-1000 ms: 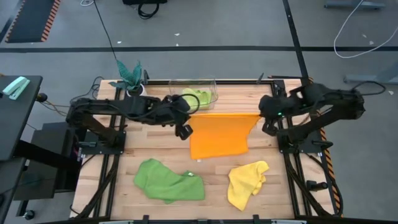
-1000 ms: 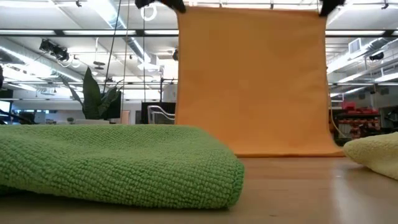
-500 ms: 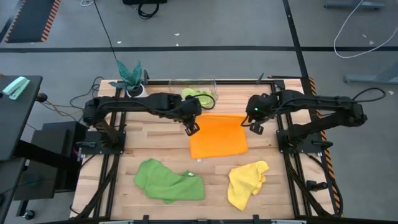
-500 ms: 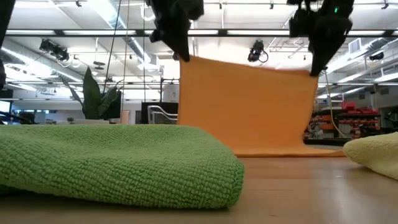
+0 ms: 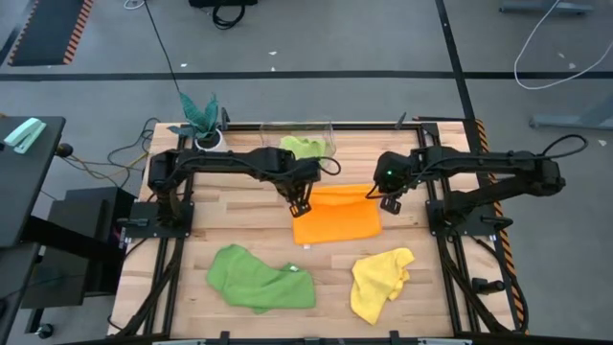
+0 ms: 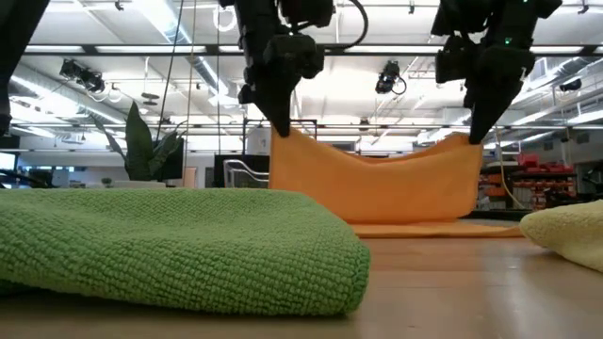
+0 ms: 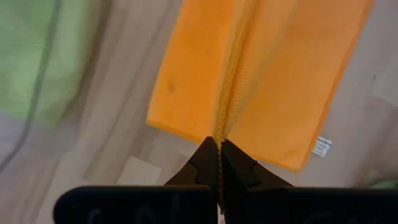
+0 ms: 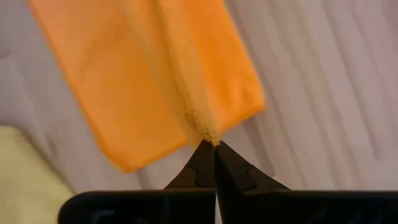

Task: Fold microfiber towels
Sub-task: Fold the orange microfiber cloth

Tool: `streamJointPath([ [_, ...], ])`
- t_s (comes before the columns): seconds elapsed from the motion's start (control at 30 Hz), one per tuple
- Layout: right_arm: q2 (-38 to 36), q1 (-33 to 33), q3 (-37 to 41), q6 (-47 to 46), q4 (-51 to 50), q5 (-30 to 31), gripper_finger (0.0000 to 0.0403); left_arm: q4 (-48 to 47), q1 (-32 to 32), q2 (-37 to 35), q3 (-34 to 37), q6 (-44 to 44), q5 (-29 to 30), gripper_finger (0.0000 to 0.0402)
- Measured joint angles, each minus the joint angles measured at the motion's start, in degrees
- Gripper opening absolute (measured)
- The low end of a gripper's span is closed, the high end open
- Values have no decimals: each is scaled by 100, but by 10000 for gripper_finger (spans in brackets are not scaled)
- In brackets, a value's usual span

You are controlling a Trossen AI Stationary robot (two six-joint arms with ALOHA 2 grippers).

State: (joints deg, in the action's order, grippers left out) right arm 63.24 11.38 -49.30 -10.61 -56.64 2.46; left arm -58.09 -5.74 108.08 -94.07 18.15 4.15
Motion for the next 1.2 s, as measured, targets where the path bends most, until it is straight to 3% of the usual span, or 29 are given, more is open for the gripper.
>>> streamJointPath([
  [0.17, 2, -290, 0, -240, 5, -147, 0, 4, 38, 77, 36, 11, -355, 5],
  [0.5, 2, -692, 161, -533, 200, -595, 0, 921, 281, 58, 1107, 549, -1005, 5],
  [0.73, 4, -970, 952, -1094, 914, -942, 0, 1431, 497, 56, 1201, 695, -1220, 5],
  [1.2, 33, -1484, 1454, -1629, 1455, -1153, 0, 1546, 616, 280, 1201, 777, -1678, 4],
])
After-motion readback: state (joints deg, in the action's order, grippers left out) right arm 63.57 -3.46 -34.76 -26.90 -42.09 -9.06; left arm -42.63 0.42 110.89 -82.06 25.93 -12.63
